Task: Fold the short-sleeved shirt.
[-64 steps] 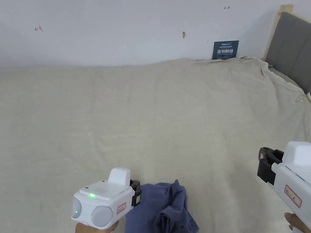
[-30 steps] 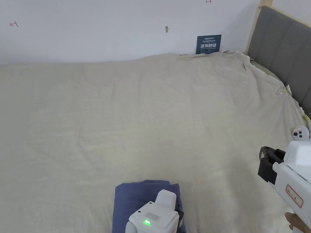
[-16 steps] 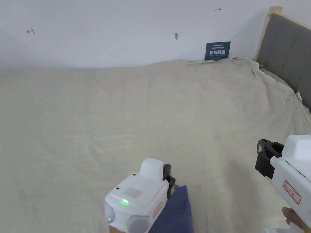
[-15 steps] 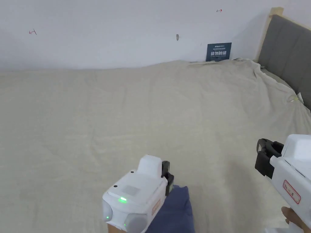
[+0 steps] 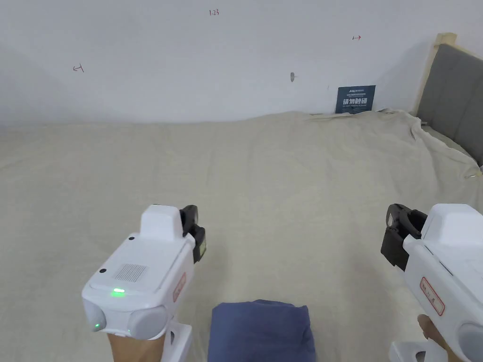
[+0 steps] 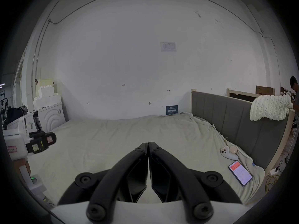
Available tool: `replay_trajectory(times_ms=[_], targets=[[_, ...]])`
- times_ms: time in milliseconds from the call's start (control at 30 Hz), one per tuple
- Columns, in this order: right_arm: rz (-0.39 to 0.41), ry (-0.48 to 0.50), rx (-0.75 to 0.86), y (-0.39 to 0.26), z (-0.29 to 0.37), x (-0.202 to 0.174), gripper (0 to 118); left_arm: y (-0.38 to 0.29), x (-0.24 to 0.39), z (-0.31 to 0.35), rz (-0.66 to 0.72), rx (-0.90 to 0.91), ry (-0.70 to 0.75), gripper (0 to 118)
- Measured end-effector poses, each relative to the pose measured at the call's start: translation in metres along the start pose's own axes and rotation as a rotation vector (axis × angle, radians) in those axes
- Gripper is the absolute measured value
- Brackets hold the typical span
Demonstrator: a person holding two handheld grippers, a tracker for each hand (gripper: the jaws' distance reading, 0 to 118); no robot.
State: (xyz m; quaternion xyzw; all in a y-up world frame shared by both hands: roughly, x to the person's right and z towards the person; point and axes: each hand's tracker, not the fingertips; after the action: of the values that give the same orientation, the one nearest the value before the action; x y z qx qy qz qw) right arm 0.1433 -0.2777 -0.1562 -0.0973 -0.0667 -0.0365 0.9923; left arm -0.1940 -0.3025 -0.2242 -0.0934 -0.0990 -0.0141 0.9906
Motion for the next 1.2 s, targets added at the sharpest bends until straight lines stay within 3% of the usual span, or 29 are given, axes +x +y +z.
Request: replay_trajectory(times_ms=[333,633,767,1200], targets=[[0.045,-0.021,0.061,-0.011,0.004,-0.014,1,-0.008,-0.049,0.017,0.044,0.057,0.149,0],[0.044,-0.018,0.065,-0.010,0.005,-0.016,1,-0.014,-0.053,0.020,0.056,0.036,0.158,0],[0.009,-0.001,0.050,-0.020,0.000,-0.018,1,-0.018,-0.051,0.020,0.060,0.021,0.147,0],[0.027,0.055,-0.161,-0.132,-0.025,-0.071,1,-0.043,-0.053,0.017,0.060,-0.052,0.121,0]])
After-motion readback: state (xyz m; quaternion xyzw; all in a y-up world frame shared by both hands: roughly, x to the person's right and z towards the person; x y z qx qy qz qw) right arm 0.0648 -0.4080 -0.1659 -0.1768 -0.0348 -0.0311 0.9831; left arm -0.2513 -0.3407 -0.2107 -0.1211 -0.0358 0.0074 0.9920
